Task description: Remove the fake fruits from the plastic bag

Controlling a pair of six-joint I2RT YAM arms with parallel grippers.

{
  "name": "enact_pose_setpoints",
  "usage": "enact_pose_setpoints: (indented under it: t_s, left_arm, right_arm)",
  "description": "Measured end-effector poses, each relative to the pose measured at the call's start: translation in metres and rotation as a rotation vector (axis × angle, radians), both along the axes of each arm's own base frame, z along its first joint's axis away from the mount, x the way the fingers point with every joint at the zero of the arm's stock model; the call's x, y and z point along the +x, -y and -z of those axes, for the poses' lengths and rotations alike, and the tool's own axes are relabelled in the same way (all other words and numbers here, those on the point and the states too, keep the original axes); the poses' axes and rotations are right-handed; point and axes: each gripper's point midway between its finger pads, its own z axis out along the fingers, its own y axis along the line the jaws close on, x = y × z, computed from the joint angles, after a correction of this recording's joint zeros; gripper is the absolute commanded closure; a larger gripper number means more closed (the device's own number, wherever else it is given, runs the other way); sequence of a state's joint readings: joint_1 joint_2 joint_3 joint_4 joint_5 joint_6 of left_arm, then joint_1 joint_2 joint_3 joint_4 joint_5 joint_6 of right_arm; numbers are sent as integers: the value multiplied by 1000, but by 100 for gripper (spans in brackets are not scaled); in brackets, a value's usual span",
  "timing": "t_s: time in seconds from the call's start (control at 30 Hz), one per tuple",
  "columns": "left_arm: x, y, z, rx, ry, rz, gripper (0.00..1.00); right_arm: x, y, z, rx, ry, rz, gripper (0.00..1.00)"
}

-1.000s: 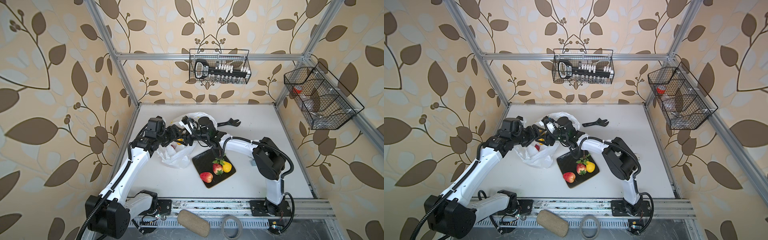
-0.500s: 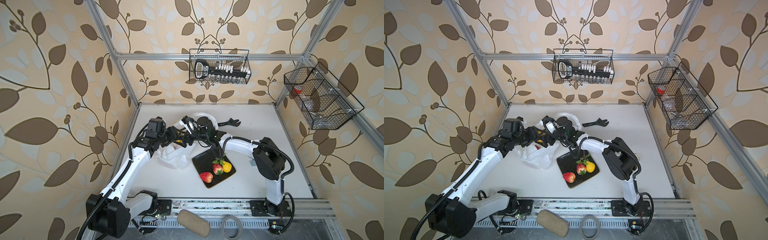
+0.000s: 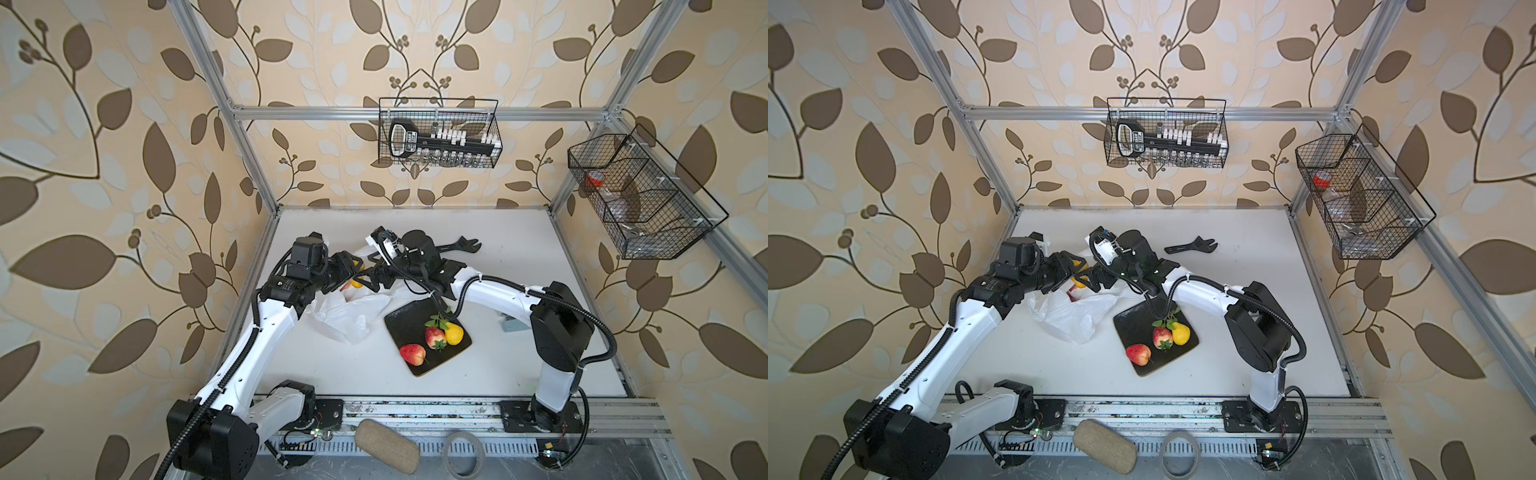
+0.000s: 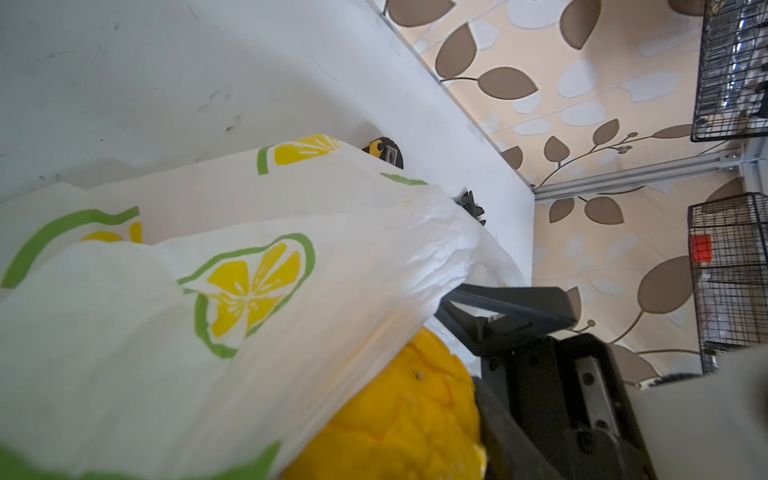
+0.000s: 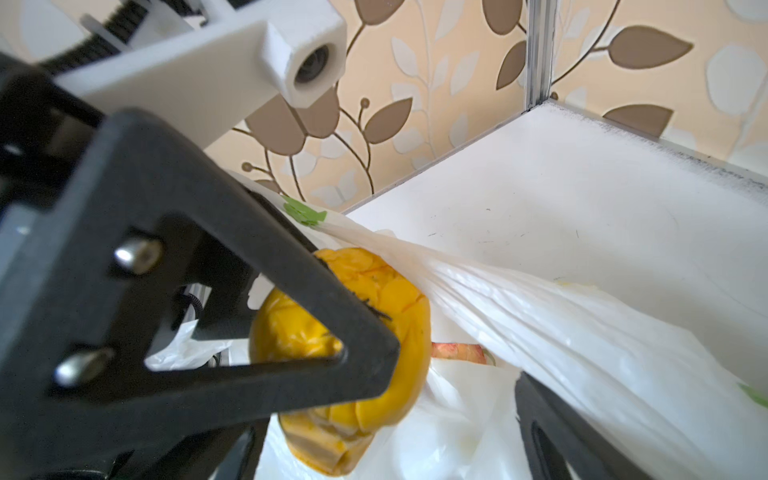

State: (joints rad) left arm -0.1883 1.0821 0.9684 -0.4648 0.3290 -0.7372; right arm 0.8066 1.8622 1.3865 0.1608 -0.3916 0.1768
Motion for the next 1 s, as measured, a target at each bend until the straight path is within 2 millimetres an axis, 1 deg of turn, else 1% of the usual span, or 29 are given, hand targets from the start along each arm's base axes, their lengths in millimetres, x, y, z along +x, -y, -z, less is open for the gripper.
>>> enact_pose_setpoints:
  t_s: [0.17,0.3,0.4,0.5,0.57,0.6,0.63,0.73,0.77,0.83,0.9,0.93,1.0]
  left_arm:
    - [-4,8,-2,-42,-10,34,54]
    - [-5,10,-2,-56,-18,37,53]
    - [-6,10,-1,-61,-20,36,53]
    - [-7,10,-1,-64,-20,36,50]
    - [-8,10,-1,-64,-21,35,45]
    - [-8,9,-1,-64,-20,34,41]
    - [-9,9,-2,-63,-19,35,34]
    - [-12,11,-5,-73,-18,44,8]
    - [-14,11,-7,-72,-12,51,2]
    - [-19,10,-11,-68,-6,54,1]
    - [-22,9,-23,-60,14,60,1]
    - [-24,9,-32,-53,30,66,1]
    - [-26,6,-57,-34,79,73,1]
  right_arm:
    - [-4,-6,7,-12,-11,-18,19]
    - [-7,-11,10,-10,-24,-31,25]
    - [-11,-13,10,-4,-34,-48,36]
    - [-14,-15,9,1,-40,-62,50]
    - [-16,-16,9,4,-44,-68,57]
    - [-16,-16,8,5,-44,-70,59]
    - [-16,-16,8,8,-46,-71,59]
    - [-17,-16,7,12,-50,-71,60]
    - [-16,-16,6,13,-49,-68,60]
    - [-16,-14,4,14,-47,-63,60]
    - [-17,-10,0,13,-45,-55,60]
    - [-19,-7,-3,13,-44,-52,60]
    - [-22,2,-8,9,-45,-39,60]
